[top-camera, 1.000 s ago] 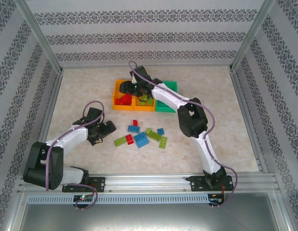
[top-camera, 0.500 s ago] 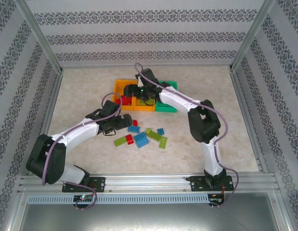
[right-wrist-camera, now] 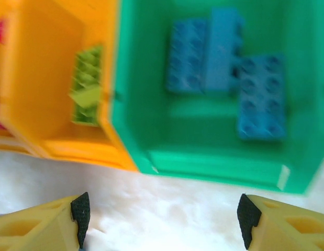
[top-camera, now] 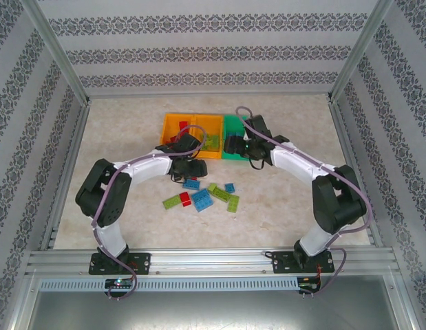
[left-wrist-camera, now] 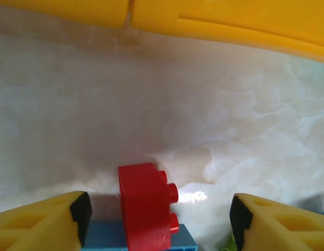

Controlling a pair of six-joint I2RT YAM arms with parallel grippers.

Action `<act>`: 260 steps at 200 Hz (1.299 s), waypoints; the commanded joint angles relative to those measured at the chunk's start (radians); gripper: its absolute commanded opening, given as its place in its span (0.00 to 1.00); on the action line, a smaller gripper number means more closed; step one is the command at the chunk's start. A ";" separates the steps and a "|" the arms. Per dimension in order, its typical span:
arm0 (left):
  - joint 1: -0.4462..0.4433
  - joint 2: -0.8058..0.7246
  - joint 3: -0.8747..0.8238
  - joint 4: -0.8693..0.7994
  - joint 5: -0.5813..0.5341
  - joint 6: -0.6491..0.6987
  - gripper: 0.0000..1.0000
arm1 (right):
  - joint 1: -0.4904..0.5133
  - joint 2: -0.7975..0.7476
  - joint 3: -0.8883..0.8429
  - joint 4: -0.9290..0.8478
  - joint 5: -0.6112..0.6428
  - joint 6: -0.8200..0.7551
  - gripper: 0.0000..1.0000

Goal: Sort the legos into containers by color

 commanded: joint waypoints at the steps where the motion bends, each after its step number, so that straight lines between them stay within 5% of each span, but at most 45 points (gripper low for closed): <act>1: -0.017 0.027 0.043 -0.087 -0.027 0.008 0.63 | -0.029 -0.068 -0.070 -0.020 0.055 -0.028 0.77; 57: -0.018 0.071 0.068 -0.110 -0.041 0.004 0.29 | -0.084 -0.123 -0.149 -0.019 0.052 -0.029 0.78; 89: -0.017 0.049 0.082 -0.136 -0.085 0.012 0.21 | -0.086 -0.135 -0.171 -0.036 0.071 -0.044 0.78; 158: 0.081 -0.013 0.299 -0.257 -0.177 0.145 0.22 | -0.039 -0.245 -0.305 -0.014 0.078 -0.111 0.78; 260: 0.263 0.248 0.600 -0.281 -0.141 0.252 0.24 | 0.129 -0.346 -0.425 -0.101 0.027 -0.171 0.84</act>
